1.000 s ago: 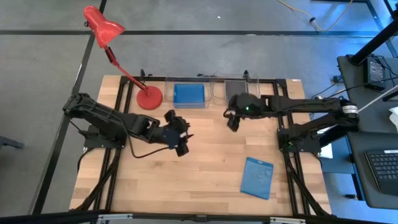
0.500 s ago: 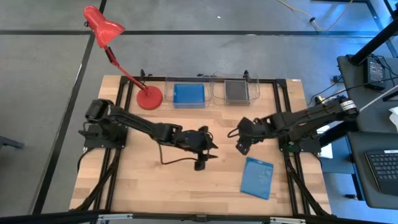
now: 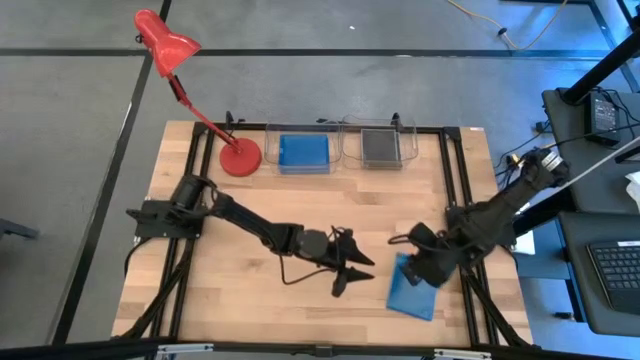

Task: Pick & place jewel cases by type
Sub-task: Put the blue cd case into the left transparent bin

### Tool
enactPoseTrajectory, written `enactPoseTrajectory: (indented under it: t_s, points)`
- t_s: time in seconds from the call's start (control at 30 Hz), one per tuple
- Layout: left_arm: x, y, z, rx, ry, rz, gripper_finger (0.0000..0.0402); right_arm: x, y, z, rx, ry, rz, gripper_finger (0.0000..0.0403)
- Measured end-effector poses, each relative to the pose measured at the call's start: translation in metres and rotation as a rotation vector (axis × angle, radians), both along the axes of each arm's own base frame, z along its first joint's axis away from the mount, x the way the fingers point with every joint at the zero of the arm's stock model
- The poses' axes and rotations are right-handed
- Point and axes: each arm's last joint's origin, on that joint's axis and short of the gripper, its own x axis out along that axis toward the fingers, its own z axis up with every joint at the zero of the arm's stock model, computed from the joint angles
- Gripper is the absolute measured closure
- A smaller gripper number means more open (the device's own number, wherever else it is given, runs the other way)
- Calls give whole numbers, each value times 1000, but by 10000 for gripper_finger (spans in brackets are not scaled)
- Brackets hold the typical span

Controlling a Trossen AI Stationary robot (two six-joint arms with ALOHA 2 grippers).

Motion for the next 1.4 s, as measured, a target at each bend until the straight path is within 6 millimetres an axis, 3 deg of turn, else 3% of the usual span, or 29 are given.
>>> enactPoseTrajectory:
  t_s: [0.17,0.33,0.7,0.83,0.97,1.13,1.4]
  points:
    - [2,-16,-26,-57,37,65,217,-18,20,-9,27,40,-44,226]
    - [1,-25,-40,-80,69,87,217,-30,36,-28,35,131,-68,226]
    - [2,-22,-35,-105,39,111,217,-38,62,-67,12,408,-52,216]
    - [3,-20,-34,-114,23,113,217,-38,67,-75,-5,402,-93,179]
    - [3,-20,-34,-117,28,103,217,-44,73,-75,-64,210,-196,154]
    - [3,-21,-34,-136,34,102,217,-56,79,-76,-48,192,-286,148]
    - [1,-21,-41,-158,114,120,217,-66,85,-86,-61,197,-283,148]
